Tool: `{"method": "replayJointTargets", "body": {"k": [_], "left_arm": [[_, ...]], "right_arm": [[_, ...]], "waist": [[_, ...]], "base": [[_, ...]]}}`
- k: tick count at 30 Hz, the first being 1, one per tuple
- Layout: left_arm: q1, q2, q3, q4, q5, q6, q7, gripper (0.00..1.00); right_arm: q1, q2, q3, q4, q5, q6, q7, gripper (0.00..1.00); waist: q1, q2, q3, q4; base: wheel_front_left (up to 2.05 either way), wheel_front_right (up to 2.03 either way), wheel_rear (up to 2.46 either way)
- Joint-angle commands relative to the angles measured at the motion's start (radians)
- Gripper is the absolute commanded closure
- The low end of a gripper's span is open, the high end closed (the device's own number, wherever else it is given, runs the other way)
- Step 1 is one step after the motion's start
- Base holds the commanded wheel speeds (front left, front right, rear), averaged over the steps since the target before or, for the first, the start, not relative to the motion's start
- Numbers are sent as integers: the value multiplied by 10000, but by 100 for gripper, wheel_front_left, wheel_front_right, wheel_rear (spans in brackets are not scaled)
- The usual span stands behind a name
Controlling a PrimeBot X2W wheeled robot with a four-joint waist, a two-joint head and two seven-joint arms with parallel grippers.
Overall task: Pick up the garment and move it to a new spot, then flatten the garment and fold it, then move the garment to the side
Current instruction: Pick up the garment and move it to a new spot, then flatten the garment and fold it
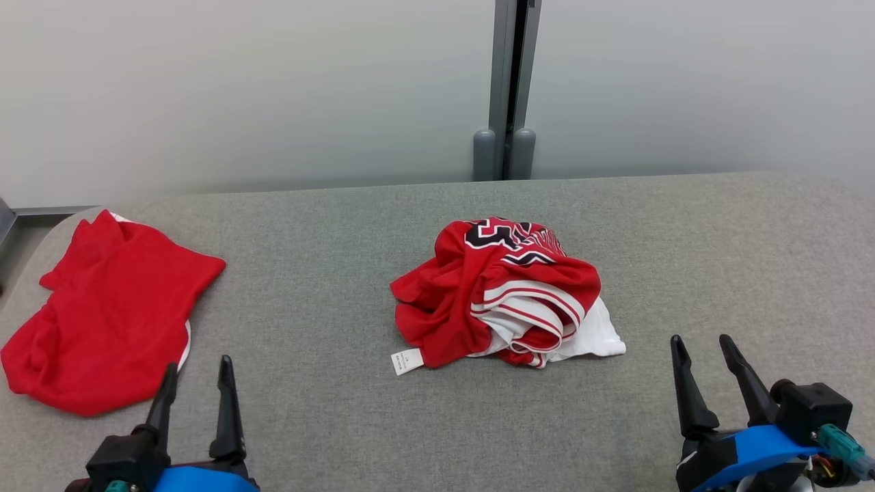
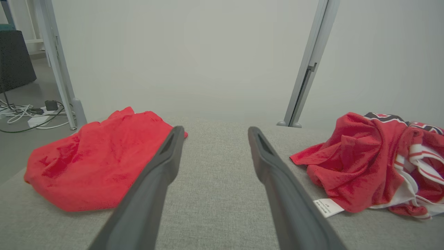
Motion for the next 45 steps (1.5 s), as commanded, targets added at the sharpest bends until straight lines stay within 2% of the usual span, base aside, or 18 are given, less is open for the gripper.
{"method": "replayJointTargets", "body": {"k": [1, 17, 21, 24, 29, 37, 41, 42, 43, 45], "left_arm": [[139, 9, -46, 43, 103, -64, -46, 0], [-224, 99, -387, 91, 191, -47, 189, 0], [-308, 135, -340, -17, 158, -10, 176, 0], [-426, 206, -359, -121, 207, -10, 195, 0], [-796, 208, -533, -291, 297, -110, 289, 0], [-1356, 23, -831, -406, 422, -187, 281, 0], [-1431, -23, -878, -289, 413, -199, 247, 0], [-1438, -38, -882, -270, 402, -193, 232, 0], [-1433, -43, -876, -237, 389, -185, 224, 0], [-1370, -41, -849, -163, 352, -159, 211, 0]], "right_arm": [[117, -46, -25, 31, 77, 1, 17, 0], [-94, -46, 79, 242, 219, 1, -172, 0], [-695, -45, 287, 407, 240, 1, 242, 0], [-1503, -49, 509, 1075, 134, 1, 1074, 0], [-3113, -45, 571, 3186, -143, 1, 2292, 0], [-4705, -48, 41, 6104, -1342, 1, 2257, 0], [-4925, -19, 46, 7182, -1206, 4, 2113, 0], [-4989, 11, 167, 7320, -1037, 7, 1997, 68], [-5043, 35, 356, 7446, -861, 15, 1867, 100], [-5121, 40, 743, 7563, -361, 15, 1652, 100]], "waist": [[1, 0, 6, -22], [1, 0, 231, -188], [1, 0, 471, -211], [1, 0, 726, -213], [1, 0, 1209, 84], [1, 0, 1810, 757], [1, 0, 1814, 942], [1, 0, 1793, 954], [1, 0, 1751, 952], [1, 0, 1618, 917]], "base": [[0, 0, 0], [0, 0, 0], [0, 0, 0], [0, 0, 0], [0, 0, 0], [0, 0, 0], [0, 0, 0], [0, 0, 0], [0, 0, 0], [0, 0, 0]]}}
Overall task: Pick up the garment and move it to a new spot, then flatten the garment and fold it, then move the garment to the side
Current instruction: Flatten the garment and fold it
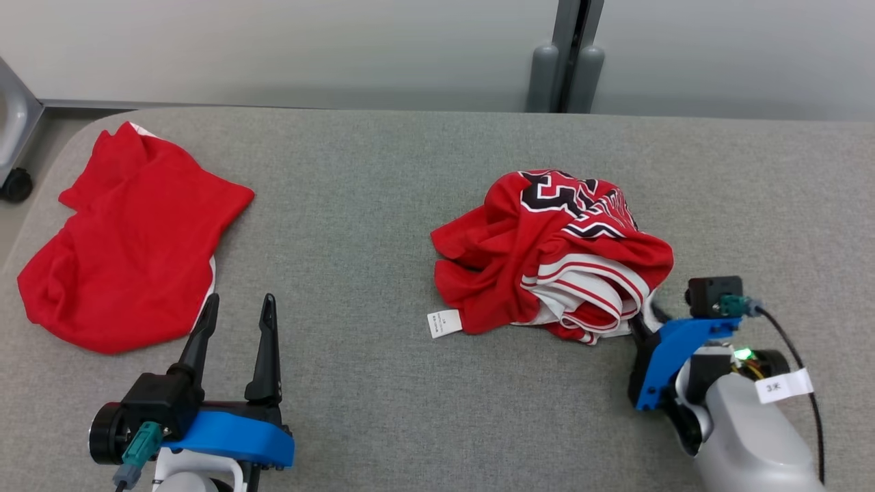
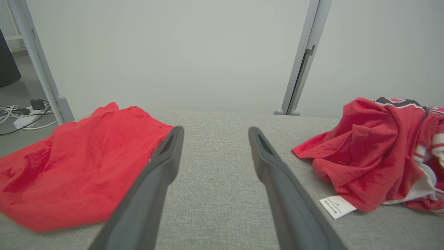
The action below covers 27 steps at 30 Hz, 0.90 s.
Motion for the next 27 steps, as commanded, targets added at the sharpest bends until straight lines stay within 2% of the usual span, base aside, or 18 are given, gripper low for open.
{"method": "replayJointTargets", "body": {"k": [1, 6, 10, 18, 22, 27], "left_arm": [[21, -16, 68, 61, -21, 55, -58, 0], [175, -28, 76, 114, -64, 87, -124, 0], [383, 5, 67, 76, -102, 116, -129, 0], [484, 57, -2, -105, -128, 154, -72, 0], [383, 66, -35, -162, -142, 140, -72, 0], [330, 70, -72, -170, -151, 152, -97, 0]], "right_arm": [[11, 132, 435, 156, 377, 31, -204, 100], [-321, 69, 1059, -490, 930, 19, -837, 100], [-723, 80, 1746, -1936, 1188, 20, -1057, 100], [-1758, -107, 3142, -5369, 1209, 19, -121, 100], [-2671, -261, 3905, -6316, 1541, 19, 183, 100], [-4195, -333, 4515, -6946, 1994, 19, -166, 100]], "waist": [[-1, 0, -181, -73], [-1, 0, -566, -215], [-1, 0, -899, -343], [-1, 0, -1104, -308], [-1, 0, -1007, -154], [-1, 0, -955, 3]], "base": [[0, 0, 0], [0, 0, 0], [0, 0, 0], [0, 0, 0], [0, 0, 0], [0, 0, 0]]}}
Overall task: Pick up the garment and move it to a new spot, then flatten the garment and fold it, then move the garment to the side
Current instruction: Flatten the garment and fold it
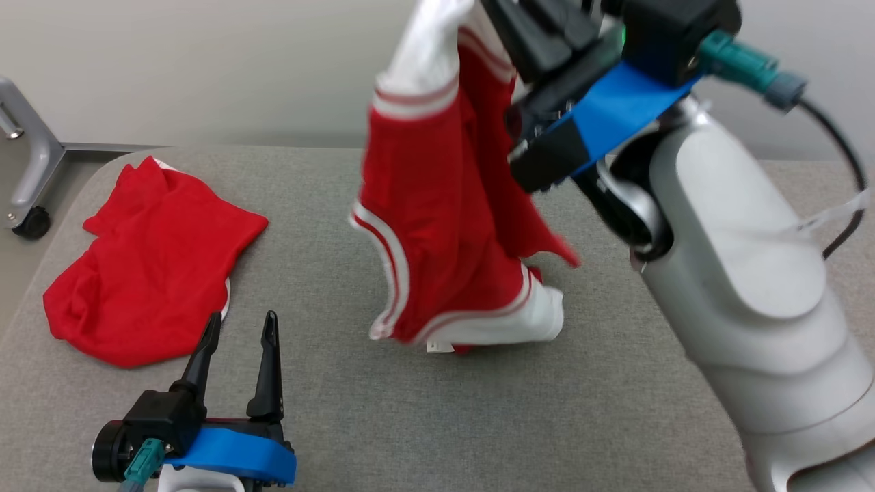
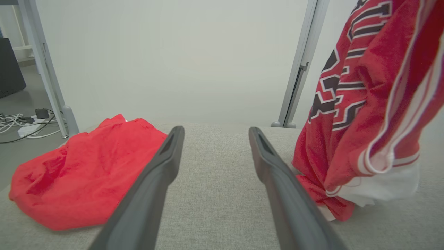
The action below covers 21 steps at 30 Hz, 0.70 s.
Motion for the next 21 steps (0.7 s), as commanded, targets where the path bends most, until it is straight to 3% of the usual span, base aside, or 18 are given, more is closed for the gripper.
{"method": "replayJointTargets", "body": {"k": [1, 6, 11, 21], "left_arm": [[-100, 25, 3, -20, -20, 6, -42, 0], [-57, 47, 3, -47, -44, 46, -66, 0], [-155, 59, -26, -164, -27, 61, -65, 0], [-904, -11, -342, -342, 152, -188, -38, 0]], "right_arm": [[-498, -75, 76, -131, 111, 1, -184, 100], [-1687, -255, 25, -468, 248, 1, -732, 100], [-1532, -826, -797, -234, 154, 1, -779, 100], [-103, -2456, -2485, 2904, 209, 1, -1215, 100]], "waist": [[0, 0, 7, 51], [0, 0, -18, 98], [0, 0, 173, 136], [0, 0, 1417, 621]], "base": [[0, 0, 0], [0, 0, 0], [0, 0, 0], [0, 0, 0]]}}
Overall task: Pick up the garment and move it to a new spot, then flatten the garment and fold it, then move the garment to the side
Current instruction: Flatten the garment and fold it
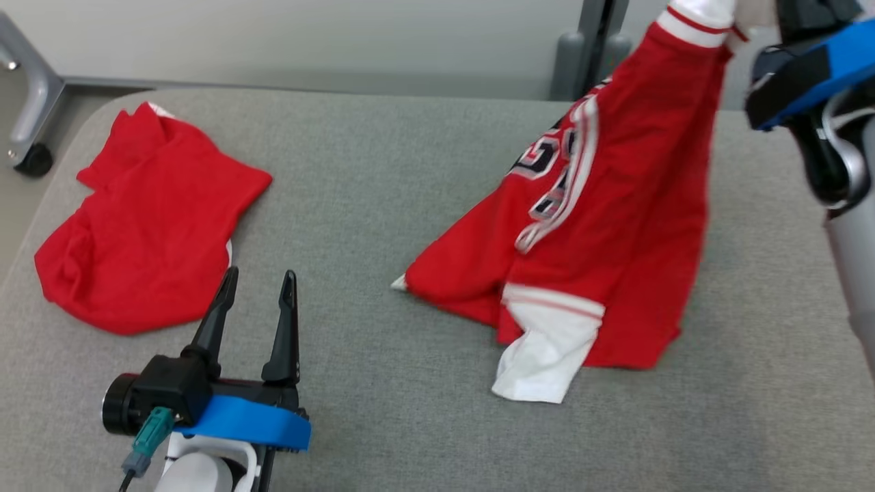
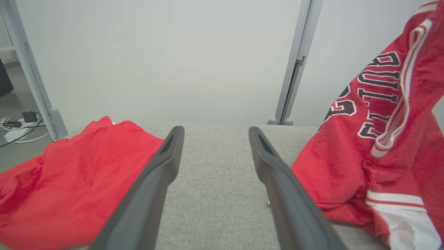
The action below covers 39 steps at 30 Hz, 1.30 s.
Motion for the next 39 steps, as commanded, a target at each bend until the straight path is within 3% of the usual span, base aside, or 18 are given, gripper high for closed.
{"method": "replayJointTargets", "body": {"k": [1, 7, 8, 13, 18, 24, 28, 33, 39], "left_arm": [[-275, -27, -51, -25, 85, -69, 18, 0], [-744, -96, -263, -4, 190, -216, -4, 0], [-795, -110, -279, 17, 189, -223, -12, 0], [-892, -180, -311, 221, 207, -208, -65, 0], [-617, -161, -231, 488, 113, -164, -101, 0], [-228, -53, -93, 599, -5, -14, -104, 0], [56, 36, 9, 538, -94, 110, -91, 0], [200, 118, 113, 415, -183, 172, -69, 0], [107, 162, 126, 308, -231, 204, -50, 0]], "right_arm": [[108, -259, -157, 524, -48, 1, -218, 100], [-97, -810, -879, 2722, -124, 1, -500, 100], [-125, -816, -965, 3084, -170, 1, -418, 0], [-226, -712, -969, 4313, -764, 1, -130, 0], [258, 1, -261, 4401, -1301, 1, -161, 0], [2048, 1065, 1917, 2668, -1074, 1, 22, 0], [3689, 1336, 3200, 1006, -939, 1, 378, 0], [5415, 1301, 3920, -526, -1348, 1, 888, 0], [6194, 1288, 4179, -963, -1859, 1, 1436, 0]], "waist": [[-1, 0, 442, 364], [-1, 0, 1097, 813], [-1, 0, 1146, 837], [-1, 0, 1019, 773], [-1, 0, 329, 446], [-1, 0, -430, -76], [-1, 0, -666, -358], [-1, 0, -690, -520], [-1, 0, -540, -572]], "base": [[0, 0, 0], [0, 0, 0], [0, 0, 0], [0, 0, 0], [0, 0, 0], [0, 0, 0], [0, 0, 0], [0, 0, 0], [0, 0, 0]]}}
